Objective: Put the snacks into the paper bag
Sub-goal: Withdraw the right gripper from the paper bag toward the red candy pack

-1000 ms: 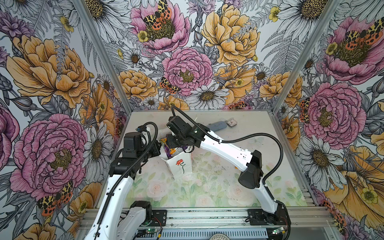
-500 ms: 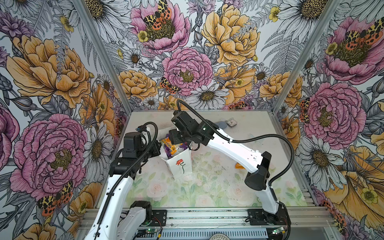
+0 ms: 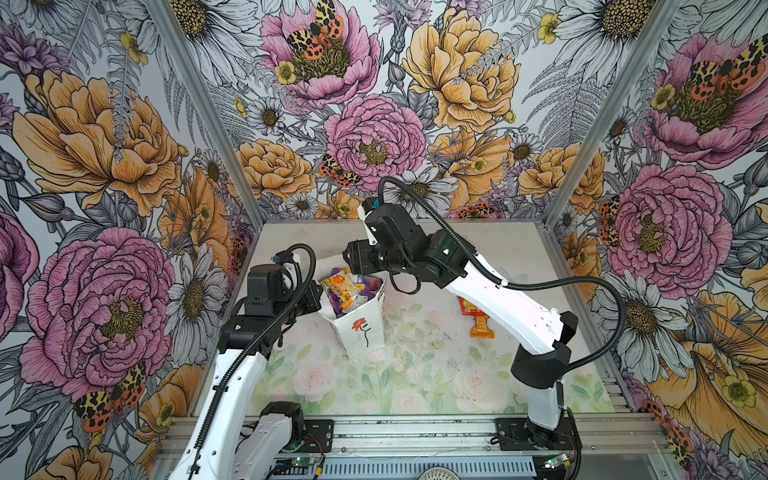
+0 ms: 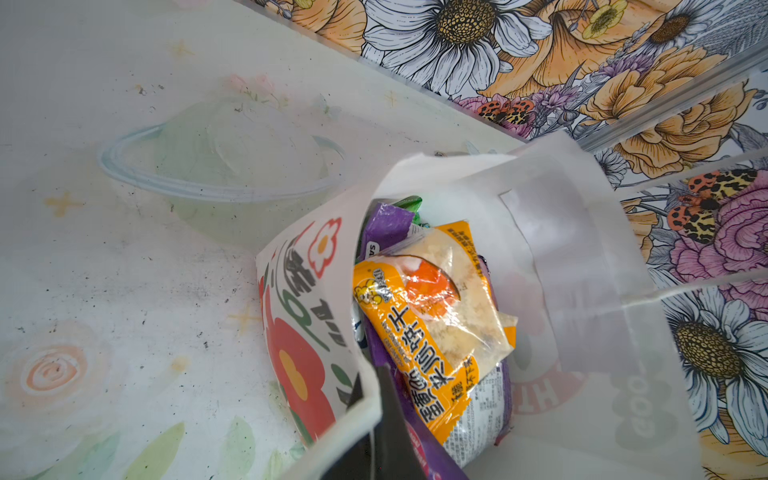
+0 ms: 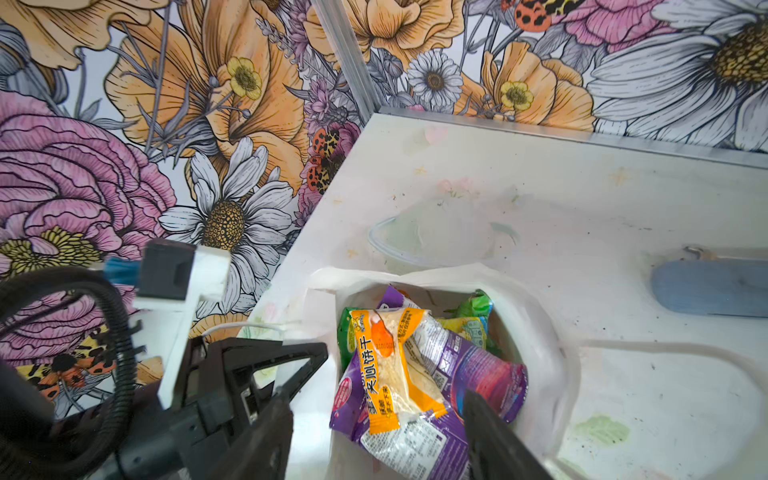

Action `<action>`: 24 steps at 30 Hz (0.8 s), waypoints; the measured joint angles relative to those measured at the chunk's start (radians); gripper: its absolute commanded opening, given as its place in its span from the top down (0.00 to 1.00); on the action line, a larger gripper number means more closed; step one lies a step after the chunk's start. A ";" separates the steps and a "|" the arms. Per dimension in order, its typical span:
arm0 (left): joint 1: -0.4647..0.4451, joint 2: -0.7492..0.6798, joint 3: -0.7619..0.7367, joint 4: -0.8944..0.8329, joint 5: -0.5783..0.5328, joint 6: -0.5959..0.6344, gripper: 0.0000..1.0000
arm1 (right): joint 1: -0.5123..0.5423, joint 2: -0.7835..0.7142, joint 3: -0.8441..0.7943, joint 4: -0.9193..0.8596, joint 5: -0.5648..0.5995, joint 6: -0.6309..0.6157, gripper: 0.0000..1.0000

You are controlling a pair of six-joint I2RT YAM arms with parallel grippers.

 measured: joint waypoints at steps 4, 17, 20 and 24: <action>0.001 0.000 0.000 0.001 0.000 0.000 0.96 | 0.003 -0.071 -0.030 0.008 -0.006 -0.027 0.34; 0.006 -0.002 -0.003 0.002 0.004 0.000 0.96 | 0.002 -0.415 -0.440 0.074 0.185 -0.071 0.34; 0.006 -0.003 -0.003 0.002 0.004 0.000 0.96 | -0.023 -0.535 -0.584 0.113 0.233 -0.067 0.34; 0.006 -0.003 -0.004 0.003 0.004 0.000 0.96 | -0.133 -0.680 -0.762 0.155 0.266 -0.030 0.33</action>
